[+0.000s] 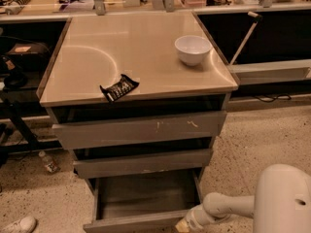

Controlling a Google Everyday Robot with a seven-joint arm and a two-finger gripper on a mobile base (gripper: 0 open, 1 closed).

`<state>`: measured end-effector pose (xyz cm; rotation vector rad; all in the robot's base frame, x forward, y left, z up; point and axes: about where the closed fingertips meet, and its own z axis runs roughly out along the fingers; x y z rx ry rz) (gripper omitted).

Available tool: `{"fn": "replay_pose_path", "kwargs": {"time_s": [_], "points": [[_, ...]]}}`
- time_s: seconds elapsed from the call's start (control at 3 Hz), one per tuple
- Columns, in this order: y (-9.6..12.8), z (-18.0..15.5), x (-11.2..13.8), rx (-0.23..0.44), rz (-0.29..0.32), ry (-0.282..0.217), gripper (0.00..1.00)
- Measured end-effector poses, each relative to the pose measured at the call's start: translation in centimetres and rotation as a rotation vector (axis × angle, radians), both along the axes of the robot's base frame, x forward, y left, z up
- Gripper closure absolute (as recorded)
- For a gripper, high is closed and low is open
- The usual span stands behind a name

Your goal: Close bottom drawer

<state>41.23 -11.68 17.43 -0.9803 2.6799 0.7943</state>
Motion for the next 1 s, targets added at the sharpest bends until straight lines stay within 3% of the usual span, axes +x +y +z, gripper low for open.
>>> {"fn": "replay_pose_path", "kwargs": {"time_s": [0.33,1.0], "points": [[0.6,0.6,2.5,-0.01,0.005,-0.053,1.0],[2.0,1.3,6.9,-0.001,-0.012,-0.108,1.0]]}}
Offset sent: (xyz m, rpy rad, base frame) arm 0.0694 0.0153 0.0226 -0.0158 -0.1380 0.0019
